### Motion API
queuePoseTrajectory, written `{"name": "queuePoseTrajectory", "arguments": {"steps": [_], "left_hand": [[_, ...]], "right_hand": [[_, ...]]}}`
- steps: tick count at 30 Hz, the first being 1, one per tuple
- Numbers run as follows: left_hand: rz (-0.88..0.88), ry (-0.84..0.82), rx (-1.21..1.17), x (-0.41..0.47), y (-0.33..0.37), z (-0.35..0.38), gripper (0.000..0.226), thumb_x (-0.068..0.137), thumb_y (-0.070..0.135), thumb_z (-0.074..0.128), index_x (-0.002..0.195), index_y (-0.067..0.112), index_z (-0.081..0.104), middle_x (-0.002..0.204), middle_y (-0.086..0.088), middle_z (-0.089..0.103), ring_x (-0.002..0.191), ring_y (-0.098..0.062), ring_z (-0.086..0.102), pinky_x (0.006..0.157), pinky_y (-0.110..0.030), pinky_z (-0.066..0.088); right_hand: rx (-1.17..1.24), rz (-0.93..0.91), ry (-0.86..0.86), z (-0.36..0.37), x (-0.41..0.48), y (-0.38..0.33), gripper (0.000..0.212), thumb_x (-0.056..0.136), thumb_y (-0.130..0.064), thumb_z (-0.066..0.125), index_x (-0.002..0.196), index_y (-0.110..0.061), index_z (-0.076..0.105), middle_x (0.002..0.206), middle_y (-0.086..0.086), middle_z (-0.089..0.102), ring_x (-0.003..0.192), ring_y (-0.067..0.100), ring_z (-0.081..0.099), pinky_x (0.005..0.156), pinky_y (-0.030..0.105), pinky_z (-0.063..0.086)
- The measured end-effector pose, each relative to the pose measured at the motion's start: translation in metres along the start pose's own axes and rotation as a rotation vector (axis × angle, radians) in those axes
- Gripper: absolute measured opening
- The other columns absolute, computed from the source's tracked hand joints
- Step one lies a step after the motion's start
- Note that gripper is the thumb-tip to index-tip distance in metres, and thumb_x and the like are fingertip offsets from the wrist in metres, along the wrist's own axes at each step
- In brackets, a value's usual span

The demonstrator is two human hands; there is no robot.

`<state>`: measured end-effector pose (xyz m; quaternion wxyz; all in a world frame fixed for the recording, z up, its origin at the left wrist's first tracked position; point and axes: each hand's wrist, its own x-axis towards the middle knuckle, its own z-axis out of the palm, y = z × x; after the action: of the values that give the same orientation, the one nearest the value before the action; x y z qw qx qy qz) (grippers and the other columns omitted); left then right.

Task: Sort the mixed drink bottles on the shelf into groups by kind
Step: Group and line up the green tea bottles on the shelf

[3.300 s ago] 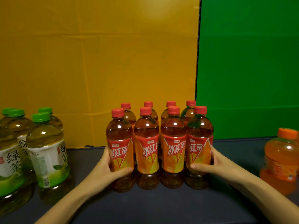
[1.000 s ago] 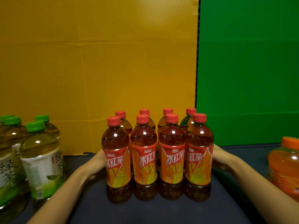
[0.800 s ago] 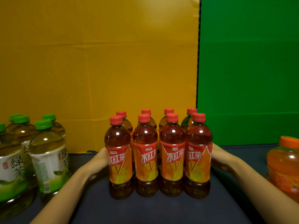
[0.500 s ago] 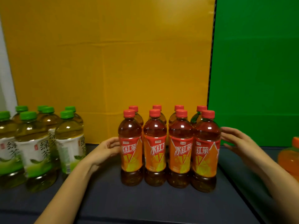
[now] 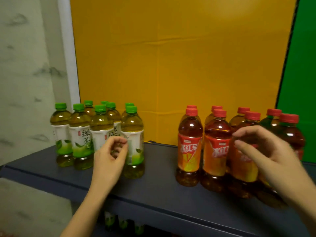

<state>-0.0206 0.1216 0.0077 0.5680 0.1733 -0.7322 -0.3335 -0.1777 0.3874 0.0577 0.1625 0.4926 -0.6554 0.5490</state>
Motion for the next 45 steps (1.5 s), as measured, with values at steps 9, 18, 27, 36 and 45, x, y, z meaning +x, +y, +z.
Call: {"name": "queuePoseTrajectory", "arguments": {"steps": [9, 18, 27, 36, 45], "left_hand": [[0.066, -0.004, 0.112, 0.014, -0.070, -0.040, 0.031, 0.080, 0.004, 0.066, 0.102, 0.020, 0.052, 0.091, 0.001, 0.055, 0.075, -0.012, 0.053, 0.065, -0.013, 0.046], [-0.016, -0.262, 0.245, 0.023, -0.102, -0.061, 0.084, 0.077, 0.029, 0.069, 0.142, 0.014, 0.018, 0.140, -0.004, 0.037, 0.127, -0.020, 0.042, 0.103, -0.042, 0.042], [-0.184, -0.511, -0.006, 0.043, -0.119, -0.053, 0.064, 0.067, 0.036, 0.078, 0.119, 0.029, 0.042, 0.117, 0.007, 0.062, 0.109, -0.008, 0.059, 0.096, -0.040, 0.049], [-0.182, -0.533, -0.068, 0.049, -0.117, -0.035, 0.059, 0.048, 0.056, 0.064, 0.101, 0.043, 0.040, 0.105, 0.023, 0.059, 0.103, -0.004, 0.061, 0.094, -0.036, 0.050], [-0.179, -0.531, -0.127, 0.047, -0.121, -0.041, 0.056, 0.063, 0.029, 0.076, 0.106, 0.042, 0.043, 0.109, 0.024, 0.059, 0.101, 0.009, 0.059, 0.088, -0.015, 0.049]], "right_hand": [[0.005, 0.240, -0.373, 0.180, 0.030, 0.005, 0.060, 0.076, -0.024, 0.071, 0.127, -0.024, 0.039, 0.119, -0.010, 0.052, 0.109, 0.006, 0.051, 0.092, 0.019, 0.045], [0.317, 0.494, -0.480, 0.237, 0.052, 0.020, 0.057, 0.069, -0.009, 0.076, 0.113, -0.032, 0.048, 0.106, -0.016, 0.062, 0.093, -0.005, 0.062, 0.074, 0.011, 0.051], [-0.116, 0.493, -0.134, 0.236, 0.049, 0.036, 0.072, 0.058, -0.043, 0.081, 0.117, -0.021, 0.047, 0.112, -0.004, 0.059, 0.105, 0.013, 0.056, 0.089, 0.033, 0.050], [-0.235, 0.585, 0.079, 0.253, 0.069, 0.049, 0.076, 0.068, -0.037, 0.077, 0.122, -0.007, 0.032, 0.120, 0.008, 0.043, 0.115, 0.024, 0.046, 0.095, 0.042, 0.046], [-0.136, 0.554, -0.064, 0.271, 0.070, 0.061, 0.065, 0.081, -0.019, 0.063, 0.131, -0.013, 0.022, 0.134, 0.008, 0.043, 0.122, 0.028, 0.041, 0.100, 0.040, 0.039]]}}
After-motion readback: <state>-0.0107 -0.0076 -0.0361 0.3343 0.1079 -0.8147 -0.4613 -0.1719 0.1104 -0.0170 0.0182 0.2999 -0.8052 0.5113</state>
